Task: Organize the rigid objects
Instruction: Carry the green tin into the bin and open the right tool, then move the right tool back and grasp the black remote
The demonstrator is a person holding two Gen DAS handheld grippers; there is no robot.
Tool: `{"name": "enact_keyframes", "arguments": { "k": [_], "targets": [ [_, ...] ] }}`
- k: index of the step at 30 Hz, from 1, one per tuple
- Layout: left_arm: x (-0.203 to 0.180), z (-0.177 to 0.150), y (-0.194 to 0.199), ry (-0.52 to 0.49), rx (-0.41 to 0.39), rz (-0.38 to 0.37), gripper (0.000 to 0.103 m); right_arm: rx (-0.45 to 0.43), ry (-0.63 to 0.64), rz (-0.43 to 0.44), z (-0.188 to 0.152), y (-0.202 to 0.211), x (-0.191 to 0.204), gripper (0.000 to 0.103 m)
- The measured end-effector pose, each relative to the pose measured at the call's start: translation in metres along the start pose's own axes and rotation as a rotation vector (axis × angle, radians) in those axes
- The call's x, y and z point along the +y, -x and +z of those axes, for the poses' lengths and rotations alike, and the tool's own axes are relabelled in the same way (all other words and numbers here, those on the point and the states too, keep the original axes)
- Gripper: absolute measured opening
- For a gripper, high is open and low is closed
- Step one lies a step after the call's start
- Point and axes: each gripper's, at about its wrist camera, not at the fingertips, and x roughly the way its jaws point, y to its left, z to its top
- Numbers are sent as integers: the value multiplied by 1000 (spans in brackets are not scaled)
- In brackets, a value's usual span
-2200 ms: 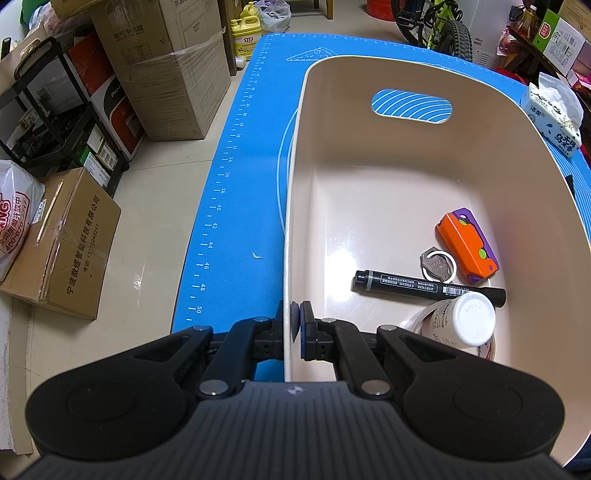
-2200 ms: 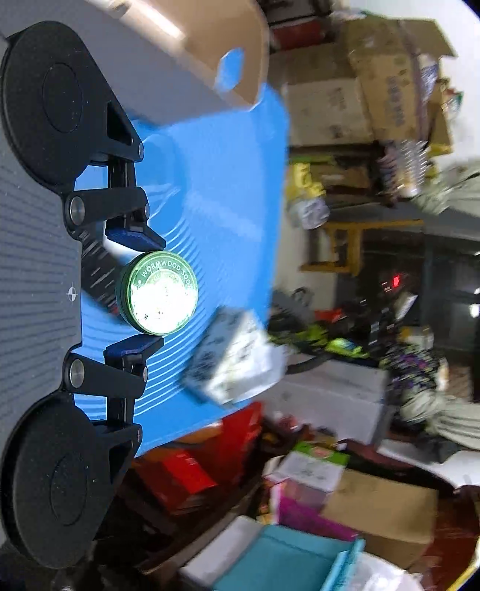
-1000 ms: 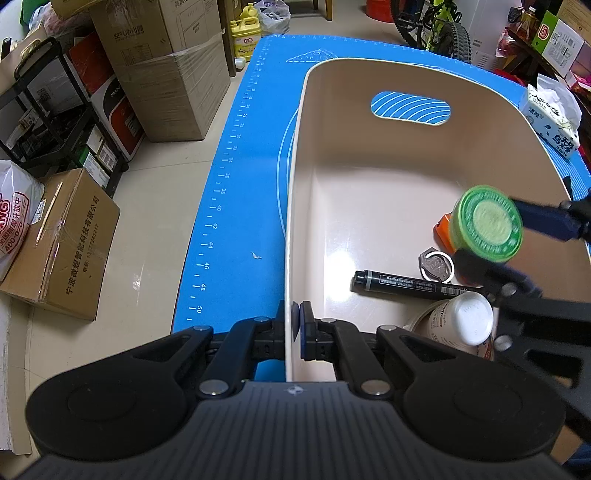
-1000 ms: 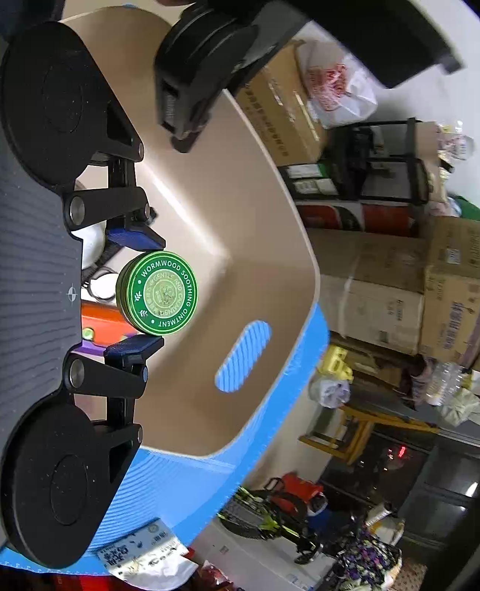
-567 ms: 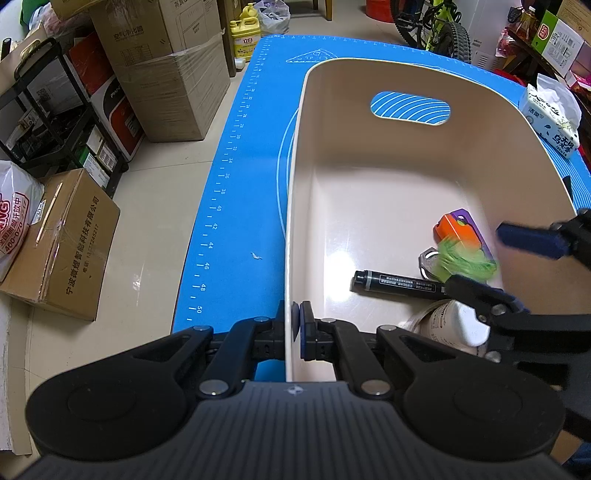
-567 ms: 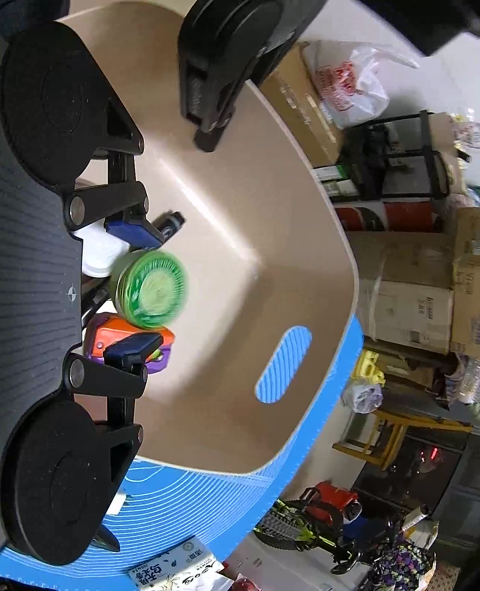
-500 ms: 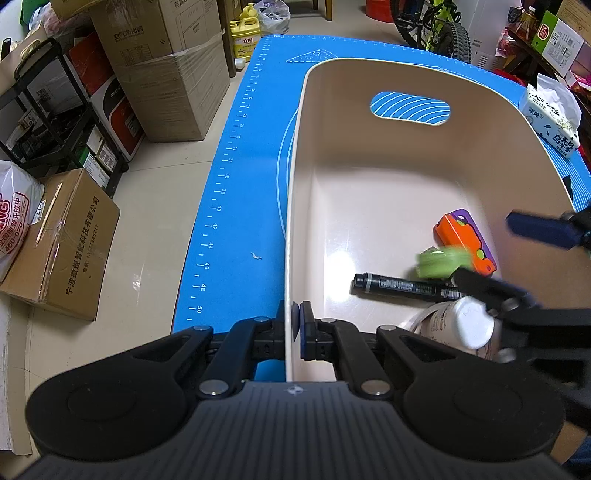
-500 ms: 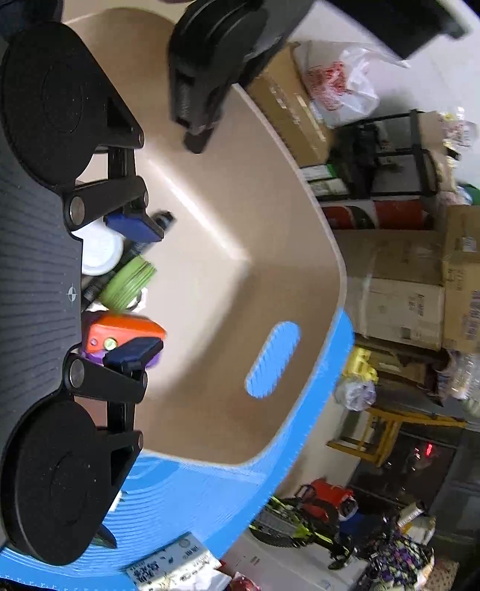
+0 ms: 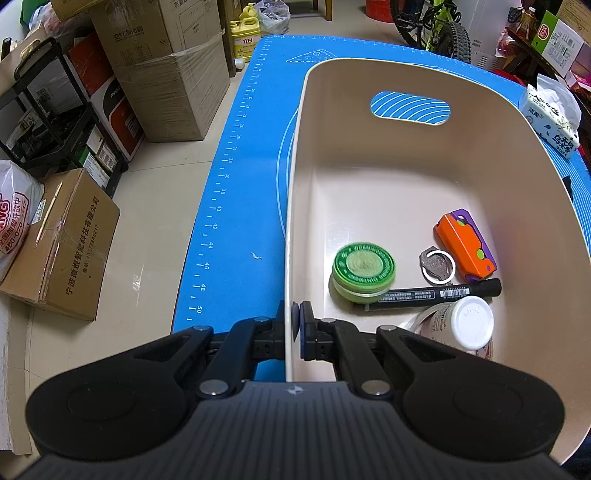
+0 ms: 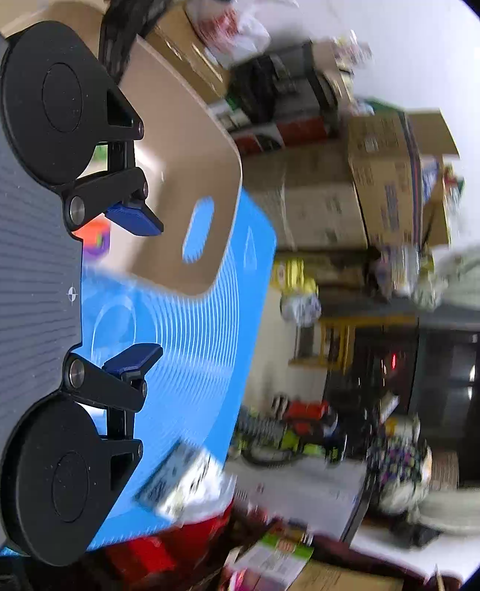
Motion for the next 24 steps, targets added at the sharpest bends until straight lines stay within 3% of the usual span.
{"name": "enact_keyframes", "arguments": {
  "k": [6, 12, 24],
  "targets": [
    [0, 0, 0, 0, 0, 1, 6, 49, -94, -103, -16, -16, -43, 72],
    [-1, 0, 0, -1, 0, 1, 6, 77, -86, -182, -35, -34, -56, 72],
    [-2, 0, 0, -3, -1, 0, 6, 191, -158, -232, -63, -82, -84, 72]
  ]
}}
